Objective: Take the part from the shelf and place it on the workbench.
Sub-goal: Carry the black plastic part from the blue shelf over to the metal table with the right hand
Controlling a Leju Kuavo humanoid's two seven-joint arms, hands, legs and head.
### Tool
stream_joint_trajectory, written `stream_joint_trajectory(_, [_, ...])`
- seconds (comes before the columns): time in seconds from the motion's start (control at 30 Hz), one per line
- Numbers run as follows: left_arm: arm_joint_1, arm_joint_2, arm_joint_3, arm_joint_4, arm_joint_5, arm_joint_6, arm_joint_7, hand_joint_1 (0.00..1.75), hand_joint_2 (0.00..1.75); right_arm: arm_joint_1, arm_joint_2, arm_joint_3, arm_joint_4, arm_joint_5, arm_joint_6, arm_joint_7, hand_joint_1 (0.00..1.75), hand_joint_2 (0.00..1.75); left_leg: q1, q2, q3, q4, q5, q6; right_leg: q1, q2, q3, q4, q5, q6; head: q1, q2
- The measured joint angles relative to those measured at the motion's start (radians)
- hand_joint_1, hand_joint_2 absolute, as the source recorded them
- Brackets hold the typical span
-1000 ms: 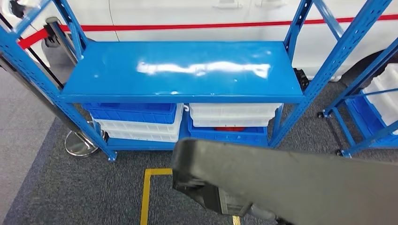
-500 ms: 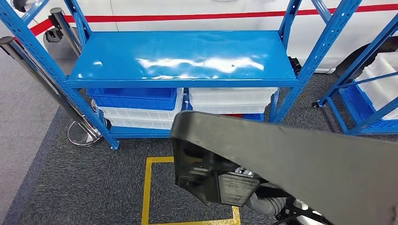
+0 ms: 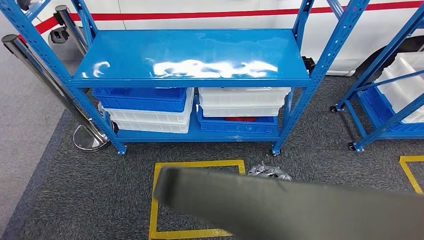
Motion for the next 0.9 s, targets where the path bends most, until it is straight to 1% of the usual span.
stream_joint_trajectory(0.03, [0.0, 0.0, 0.002, 0.0, 0.003, 0.004, 0.003, 0.0, 1.75, 0.0, 0.001, 0.0, -0.004, 0.011, 0.002, 0.0, 1.61, 1.75, -0.002, 0.0, -0.002, -0.004, 0.003, 0.003, 0.0, 0.0, -0.001, 0.0, 0.003, 0.005, 0.0, 0.0])
stream_joint_trajectory(0.07, [0.001, -0.001, 0.003, 0.0, 0.008, 0.009, 0.007, 0.0, 1.75, 0.0, 0.001, 0.0, -0.01, 0.023, 0.002, 0.0, 1.61, 1.75, 0.001, 0.001, -0.002, -0.009, 0.006, 0.008, 0.0, 0.0, -0.002, 0.001, 0.002, 0.01, 0.0, 0.0])
stream_joint_trajectory(0.1, [0.001, -0.002, 0.006, 0.0, 0.014, 0.016, 0.01, 0.0, 1.75, 0.0, 0.002, 0.0, -0.016, 0.034, 0.003, 0.0, 1.61, 1.75, 0.004, 0.003, -0.001, -0.014, 0.009, 0.013, 0.0, 0.002, -0.005, 0.007, -0.005, 0.015, 0.001, 0.0])
stream_joint_trajectory(0.13, [0.001, -0.003, 0.009, 0.0, 0.021, 0.023, 0.012, 0.0, 1.75, 0.0, 0.002, 0.0, -0.024, 0.047, 0.002, 0.0, 1.61, 1.75, 0.007, 0.005, -0.001, -0.02, 0.013, 0.02, 0.0, 0.004, -0.016, 0.03, -0.022, 0.02, 0.002, 0.0])
stream_joint_trajectory(0.17, [0.0, -0.004, 0.014, 0.0, 0.029, 0.03, 0.013, 0.0, 1.75, 0.0, 0.002, 0.0, -0.029, 0.06, -0.001, 0.0, 1.61, 1.75, 0.01, 0.008, -0.001, -0.025, 0.016, 0.026, -0.001, 0.007, -0.037, 0.073, -0.049, 0.024, 0.003, 0.0])
stream_joint_trajectory(0.23, [0.001, -0.004, 0.026, 0.0, 0.043, 0.043, 0.014, 0.0, 1.75, 0.003, 0.002, 0.005, -0.035, 0.09, -0.014, 0.0, 1.61, 1.75, 0.01, 0.014, -0.005, -0.025, 0.018, 0.03, -0.006, 0.01, -0.102, 0.205, -0.109, 0.031, 0.004, 0.0])
stream_joint_trajectory(0.27, [0.002, -0.004, 0.032, 0.0, 0.049, 0.048, 0.014, 0.0, 1.75, 0.005, 0.002, 0.011, -0.036, 0.105, -0.022, 0.0, 1.61, 1.75, 0.009, 0.018, -0.006, -0.024, 0.018, 0.03, -0.008, 0.01, -0.129, 0.258, -0.123, 0.034, 0.004, 0.0])
stream_joint_trajectory(0.3, [0.003, -0.004, 0.037, 0.0, 0.054, 0.052, 0.015, 0.0, 1.75, 0.008, 0.003, 0.018, -0.038, 0.121, -0.032, 0.0, 1.61, 1.75, 0.009, 0.023, -0.007, -0.023, 0.018, 0.03, -0.011, 0.009, -0.142, 0.282, -0.12, 0.036, 0.004, 0.0])
stream_joint_trajectory(0.33, [0.003, -0.004, 0.043, 0.0, 0.058, 0.054, 0.016, 0.0, 1.75, 0.011, 0.003, 0.028, -0.041, 0.137, -0.041, 0.0, 1.61, 1.75, 0.009, 0.028, -0.007, -0.021, 0.017, 0.029, -0.013, 0.008, -0.135, 0.265, -0.097, 0.037, 0.004, 0.0])
stream_joint_trajectory(0.37, [0.003, -0.004, 0.048, 0.0, 0.062, 0.056, 0.018, 0.0, 1.75, 0.013, 0.004, 0.039, -0.045, 0.15, -0.05, 0.0, 1.61, 1.75, 0.009, 0.033, -0.006, -0.019, 0.016, 0.027, -0.014, 0.002, -0.111, 0.212, -0.06, 0.037, 0.004, 0.0])
stream_joint_trajectory(0.4, [0.003, -0.004, 0.052, 0.0, 0.063, 0.058, 0.02, 0.0, 1.75, 0.014, 0.005, 0.048, -0.048, 0.16, -0.058, 0.0, 1.61, 1.75, 0.009, 0.038, -0.006, -0.017, 0.014, 0.024, -0.014, -0.015, -0.079, 0.141, -0.025, 0.036, 0.005, 0.0])
stream_joint_trajectory(0.43, [0.004, -0.004, 0.055, 0.0, 0.063, 0.063, 0.023, 0.0, 1.75, 0.014, 0.006, 0.059, -0.052, 0.168, -0.065, 0.0, 1.61, 1.75, 0.006, 0.043, -0.006, -0.013, 0.011, 0.02, -0.01, -0.034, -0.05, 0.077, 0.0, 0.033, 0.005, 0.0])
stream_joint_trajectory(0.47, [0.005, -0.003, 0.058, 0.0, 0.062, 0.068, 0.025, 0.0, 1.75, 0.014, 0.008, 0.068, -0.056, 0.173, -0.071, 0.0, 1.61, 1.75, 0.003, 0.049, -0.007, -0.01, 0.009, 0.015, -0.007, -0.05, -0.032, 0.035, 0.012, 0.028, 0.004, 0.0])
stream_joint_trajectory(0.5, [0.006, -0.002, 0.06, 0.0, 0.062, 0.075, 0.027, 0.0, 1.75, 0.014, 0.01, 0.076, -0.058, 0.175, -0.075, 0.0, 1.61, 1.75, 0.0, 0.056, -0.008, -0.008, 0.008, 0.01, -0.003, -0.058, -0.027, 0.015, 0.013, 0.023, 0.004, 0.0])
stream_joint_trajectory(0.53, [0.006, -0.001, 0.062, 0.0, 0.061, 0.083, 0.028, 0.0, 1.75, 0.015, 0.012, 0.083, -0.059, 0.177, -0.08, 0.0, 1.61, 1.75, -0.002, 0.064, -0.008, -0.007, 0.007, 0.005, 0.0, -0.053, -0.029, 0.013, 0.013, 0.017, 0.004, 0.0])
stream_joint_trajectory(0.57, [0.006, 0.0, 0.064, 0.0, 0.061, 0.092, 0.029, 0.0, 1.75, 0.017, 0.014, 0.089, -0.059, 0.177, -0.083, 0.0, 1.61, 1.75, -0.002, 0.074, -0.008, -0.008, 0.007, 0.0, -0.001, -0.042, -0.033, 0.013, 0.015, 0.01, 0.003, 0.0])
stream_joint_trajectory(0.6, [0.006, 0.001, 0.066, 0.0, 0.061, 0.102, 0.029, 0.0, 1.75, 0.019, 0.016, 0.093, -0.06, 0.177, -0.085, 0.0, 1.61, 1.75, 0.0, 0.074, -0.008, -0.004, 0.001, -0.006, -0.001, -0.033, -0.034, 0.011, 0.018, 0.004, 0.004, 0.0])
stream_joint_trajectory(0.63, [0.005, 0.002, 0.068, 0.0, 0.061, 0.11, 0.028, 0.0, 1.75, 0.02, 0.019, 0.097, -0.06, 0.177, -0.087, 0.0, 1.61, 1.75, 0.001, 0.064, -0.013, 0.01, -0.013, -0.011, -0.002, -0.024, -0.035, 0.009, 0.022, -0.003, 0.004, 0.0])
stream_joint_trajectory(0.67, [0.005, 0.003, 0.069, 0.0, 0.061, 0.116, 0.026, 0.0, 1.75, 0.021, 0.024, 0.1, -0.06, 0.177, -0.09, 0.0, 1.61, 1.75, 0.004, 0.047, -0.027, 0.047, -0.04, -0.015, -0.004, -0.015, -0.036, 0.006, 0.025, -0.01, 0.003, 0.0])
stream_joint_trajectory(0.7, [0.006, 0.004, 0.071, 0.0, 0.061, 0.12, 0.025, 0.0, 1.75, 0.021, 0.028, 0.103, -0.06, 0.177, -0.092, 0.0, 1.61, 1.75, 0.005, 0.027, -0.05, 0.104, -0.076, -0.018, -0.004, -0.007, -0.038, 0.006, 0.028, -0.015, 0.003, 0.0])
stream_joint_trajectory(0.73, [0.007, 0.006, 0.073, 0.0, 0.061, 0.122, 0.025, 0.0, 1.75, 0.022, 0.032, 0.106, -0.06, 0.177, -0.094, 0.0, 1.61, 1.75, 0.005, 0.013, -0.081, 0.177, -0.113, -0.019, -0.003, 0.003, -0.041, 0.006, 0.03, -0.019, 0.003, 0.0])
stream_joint_trajectory(0.77, [0.008, 0.008, 0.074, 0.0, 0.061, 0.123, 0.025, 0.0, 1.75, 0.024, 0.034, 0.109, -0.06, 0.177, -0.095, 0.0, 1.61, 1.75, 0.005, 0.007, -0.11, 0.245, -0.141, -0.019, -0.002, 0.014, -0.044, 0.007, 0.032, -0.021, 0.003, 0.0])
stream_joint_trajectory(0.8, [0.01, 0.01, 0.074, 0.0, 0.061, 0.123, 0.025, 0.0, 1.75, 0.027, 0.036, 0.111, -0.059, 0.177, -0.096, 0.0, 1.61, 1.75, 0.005, 0.004, -0.127, 0.285, -0.15, -0.018, 0.0, 0.025, -0.046, 0.008, 0.033, -0.023, 0.003, 0.0])
stream_joint_trajectory(0.83, [0.011, 0.011, 0.074, 0.0, 0.061, 0.124, 0.025, 0.0, 1.75, 0.029, 0.037, 0.113, -0.059, 0.177, -0.096, 0.0, 1.61, 1.75, 0.005, 0.003, -0.125, 0.285, -0.139, -0.016, 0.001, 0.037, -0.048, 0.01, 0.034, -0.023, 0.003, 0.0])
stream_joint_trajectory(0.87, [0.011, 0.012, 0.074, 0.0, 0.061, 0.124, 0.025, 0.0, 1.75, 0.03, 0.038, 0.114, -0.058, 0.177, -0.096, 0.0, 1.61, 1.75, 0.005, -0.001, -0.103, 0.244, -0.11, -0.012, 0.002, 0.049, -0.048, 0.012, 0.035, -0.023, 0.003, 0.0])
stream_joint_trajectory(0.9, [0.011, 0.013, 0.075, 0.0, 0.061, 0.124, 0.024, 0.0, 1.75, 0.031, 0.04, 0.115, -0.058, 0.177, -0.096, 0.0, 1.61, 1.75, 0.004, -0.011, -0.067, 0.175, -0.073, -0.007, 0.003, 0.06, -0.048, 0.014, 0.035, -0.022, 0.003, 0.0])
